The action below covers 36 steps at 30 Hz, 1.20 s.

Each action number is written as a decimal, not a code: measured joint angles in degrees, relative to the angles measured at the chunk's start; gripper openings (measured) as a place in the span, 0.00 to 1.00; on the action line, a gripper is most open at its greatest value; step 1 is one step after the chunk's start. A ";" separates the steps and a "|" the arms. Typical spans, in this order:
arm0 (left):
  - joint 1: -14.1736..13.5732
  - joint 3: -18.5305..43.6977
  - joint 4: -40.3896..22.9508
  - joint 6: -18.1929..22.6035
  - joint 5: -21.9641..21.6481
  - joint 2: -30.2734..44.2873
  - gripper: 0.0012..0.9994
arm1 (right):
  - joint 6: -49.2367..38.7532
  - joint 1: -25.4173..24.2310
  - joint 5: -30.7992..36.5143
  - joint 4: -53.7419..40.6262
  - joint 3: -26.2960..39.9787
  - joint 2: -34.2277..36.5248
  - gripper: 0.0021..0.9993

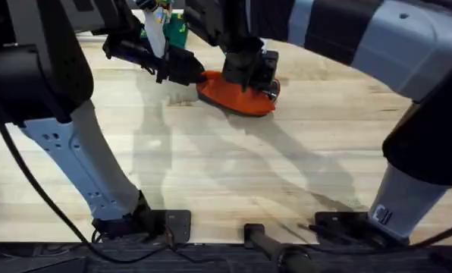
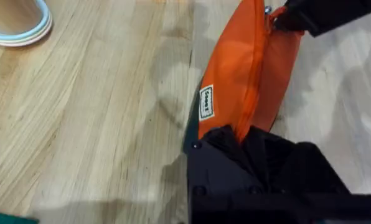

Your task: Unzip the bag, pick up the pens from the table one at a time and place them inside, then zip the bag closed.

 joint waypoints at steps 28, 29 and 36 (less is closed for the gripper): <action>0.11 0.00 0.04 -0.02 0.11 0.00 0.04 | -0.66 -4.80 -0.52 -6.44 0.07 -0.01 0.03; 0.11 0.00 0.04 -0.02 0.12 0.00 0.04 | -0.85 -4.98 -0.58 -6.46 0.07 0.01 0.03; 0.02 0.00 0.02 -0.02 0.22 0.00 0.04 | -1.68 -6.23 -0.70 -7.37 0.07 -0.01 0.03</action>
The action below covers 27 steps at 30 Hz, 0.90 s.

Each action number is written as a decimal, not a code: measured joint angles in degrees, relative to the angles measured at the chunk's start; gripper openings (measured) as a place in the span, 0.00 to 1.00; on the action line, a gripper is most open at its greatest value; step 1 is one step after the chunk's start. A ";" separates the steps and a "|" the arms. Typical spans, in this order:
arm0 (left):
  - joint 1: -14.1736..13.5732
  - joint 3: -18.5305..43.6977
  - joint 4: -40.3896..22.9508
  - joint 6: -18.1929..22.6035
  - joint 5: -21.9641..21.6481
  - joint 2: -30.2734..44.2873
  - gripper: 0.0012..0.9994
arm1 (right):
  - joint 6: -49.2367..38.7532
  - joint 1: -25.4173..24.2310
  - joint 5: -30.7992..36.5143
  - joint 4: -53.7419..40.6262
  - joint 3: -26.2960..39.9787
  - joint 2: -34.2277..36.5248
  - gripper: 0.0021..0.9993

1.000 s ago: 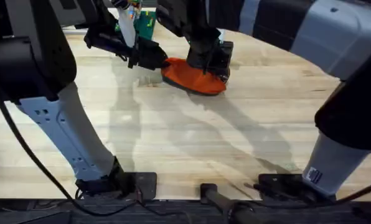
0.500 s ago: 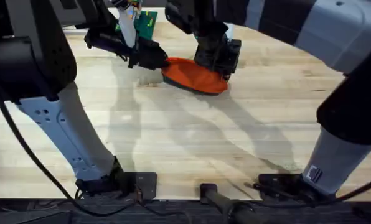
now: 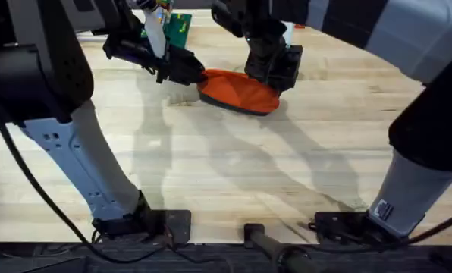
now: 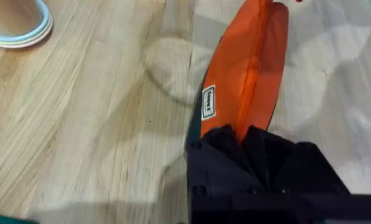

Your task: Unzip the bag, pick up the pens from the table one at a time and place them inside, then zip the bag closed.

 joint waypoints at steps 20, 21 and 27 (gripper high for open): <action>-0.52 0.00 -0.07 0.00 0.07 0.00 0.04 | -7.74 -3.48 -1.09 -3.31 0.00 0.00 0.03; -0.52 0.00 -0.08 0.00 0.07 0.00 0.04 | -8.70 -3.48 -1.09 -3.41 0.02 0.00 0.03; -0.52 0.00 -0.22 0.00 0.07 0.00 0.04 | -14.22 -3.48 -1.31 -4.10 0.02 0.00 0.03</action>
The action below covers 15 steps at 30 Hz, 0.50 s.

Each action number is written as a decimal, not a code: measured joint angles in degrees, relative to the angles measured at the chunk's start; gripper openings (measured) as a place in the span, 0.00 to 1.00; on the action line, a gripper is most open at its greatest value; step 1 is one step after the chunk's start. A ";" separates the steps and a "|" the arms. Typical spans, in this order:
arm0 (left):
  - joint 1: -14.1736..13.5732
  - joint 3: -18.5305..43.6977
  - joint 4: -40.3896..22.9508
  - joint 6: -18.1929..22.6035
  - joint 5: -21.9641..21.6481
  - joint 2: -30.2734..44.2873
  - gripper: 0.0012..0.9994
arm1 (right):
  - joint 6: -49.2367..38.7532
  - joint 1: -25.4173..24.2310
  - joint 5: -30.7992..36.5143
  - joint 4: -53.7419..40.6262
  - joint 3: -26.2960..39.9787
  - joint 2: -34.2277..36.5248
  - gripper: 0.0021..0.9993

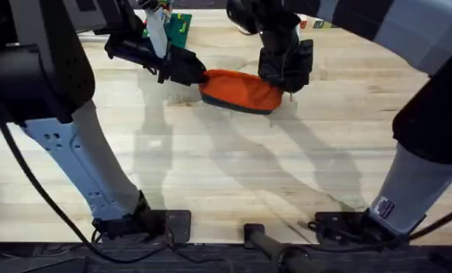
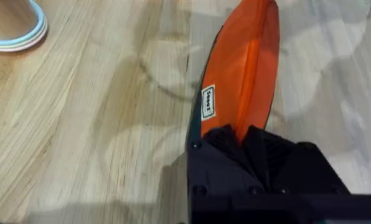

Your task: Unzip the bag, pick up the pens from the table one at a time and place them inside, then zip the bag closed.

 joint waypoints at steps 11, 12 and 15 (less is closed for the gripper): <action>0.00 0.00 -0.02 0.00 -0.02 0.00 0.04 | -5.34 -0.69 -1.48 -0.17 0.00 0.01 0.03; 0.00 0.00 -0.02 0.00 -0.01 0.00 0.04 | -5.50 -0.85 -1.59 -0.15 0.00 0.00 0.03; 0.00 0.00 -0.02 0.00 -0.01 0.00 0.04 | -6.33 -1.36 -2.15 -0.22 0.00 0.01 0.03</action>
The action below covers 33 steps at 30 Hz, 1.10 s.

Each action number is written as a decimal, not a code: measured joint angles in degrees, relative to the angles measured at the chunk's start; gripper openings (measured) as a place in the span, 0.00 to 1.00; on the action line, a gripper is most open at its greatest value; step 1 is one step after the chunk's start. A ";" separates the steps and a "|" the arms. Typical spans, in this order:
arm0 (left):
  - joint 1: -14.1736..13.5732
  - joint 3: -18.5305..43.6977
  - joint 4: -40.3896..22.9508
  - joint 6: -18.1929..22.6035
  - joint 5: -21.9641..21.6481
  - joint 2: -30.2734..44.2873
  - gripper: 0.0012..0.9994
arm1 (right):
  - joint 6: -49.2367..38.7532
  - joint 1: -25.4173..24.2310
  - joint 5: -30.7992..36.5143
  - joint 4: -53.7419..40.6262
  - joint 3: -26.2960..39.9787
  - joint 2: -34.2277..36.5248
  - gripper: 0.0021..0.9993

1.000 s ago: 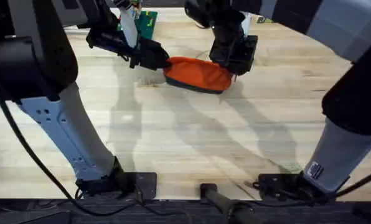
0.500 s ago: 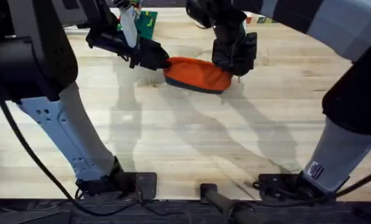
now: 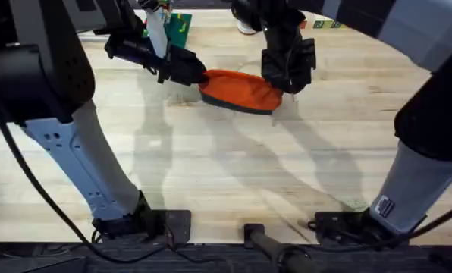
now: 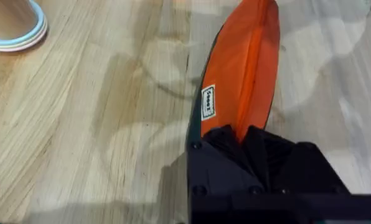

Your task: Unzip the bag, pick up the pens from the table one at a time and place them inside, then zip the bag closed.

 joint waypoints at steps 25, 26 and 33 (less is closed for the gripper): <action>-0.52 0.00 -0.20 0.00 0.14 0.00 0.04 | -8.58 -6.09 -3.52 0.93 -8.17 0.01 0.03; -0.52 0.00 -0.20 0.00 0.14 0.00 0.04 | -8.58 -6.12 -3.42 0.94 -8.17 0.00 0.03; -0.52 0.00 -0.19 0.00 0.12 0.00 0.04 | -8.58 -6.12 -3.36 0.90 -8.17 0.01 0.03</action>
